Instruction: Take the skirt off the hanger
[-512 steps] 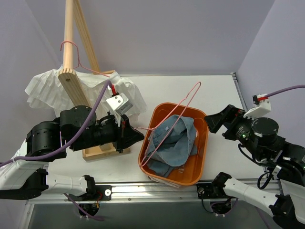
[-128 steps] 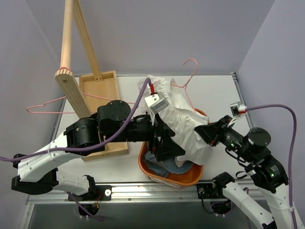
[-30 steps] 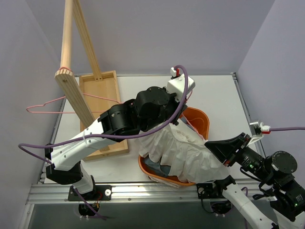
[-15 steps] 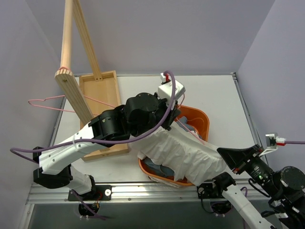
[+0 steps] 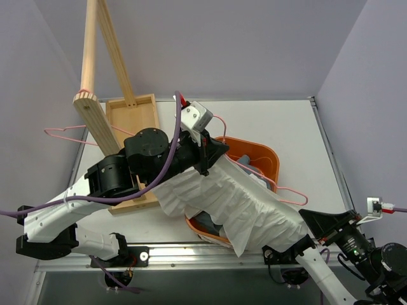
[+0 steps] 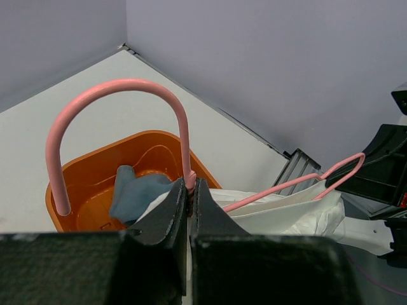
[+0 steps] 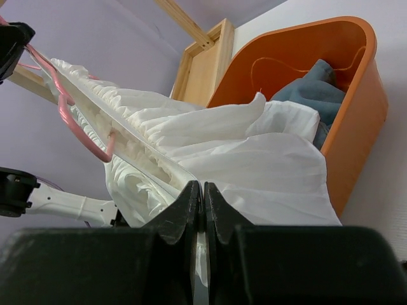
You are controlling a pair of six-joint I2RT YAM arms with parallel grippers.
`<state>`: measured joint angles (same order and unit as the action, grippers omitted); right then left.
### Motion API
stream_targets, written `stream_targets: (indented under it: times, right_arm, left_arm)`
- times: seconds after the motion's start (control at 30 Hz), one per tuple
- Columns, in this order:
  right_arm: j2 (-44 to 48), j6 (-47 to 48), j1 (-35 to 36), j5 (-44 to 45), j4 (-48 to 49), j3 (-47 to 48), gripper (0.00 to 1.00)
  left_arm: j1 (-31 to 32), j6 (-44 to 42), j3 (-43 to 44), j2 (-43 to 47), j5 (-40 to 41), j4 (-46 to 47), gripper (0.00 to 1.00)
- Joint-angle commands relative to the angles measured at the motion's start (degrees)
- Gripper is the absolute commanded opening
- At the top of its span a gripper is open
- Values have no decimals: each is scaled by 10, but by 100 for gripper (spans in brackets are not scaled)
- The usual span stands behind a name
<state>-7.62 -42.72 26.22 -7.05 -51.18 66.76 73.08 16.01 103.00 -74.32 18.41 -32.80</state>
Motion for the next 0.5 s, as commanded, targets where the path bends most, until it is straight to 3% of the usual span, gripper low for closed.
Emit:
stream_targets:
  times: [0.0,0.2,0.47]
  right_arm:
    - [22,-8,0,20,-16,-8,0]
    - [30,-28,-2,-26,41,-53,0]
    - [10,-49,-2,-63,172,-121,0]
  left_arm:
    - [-6,2,38,5,26,38,2]
    - [-5,70,64,-20,-21,92,2]
    - [-5,152,102,-71,-167,171,2]
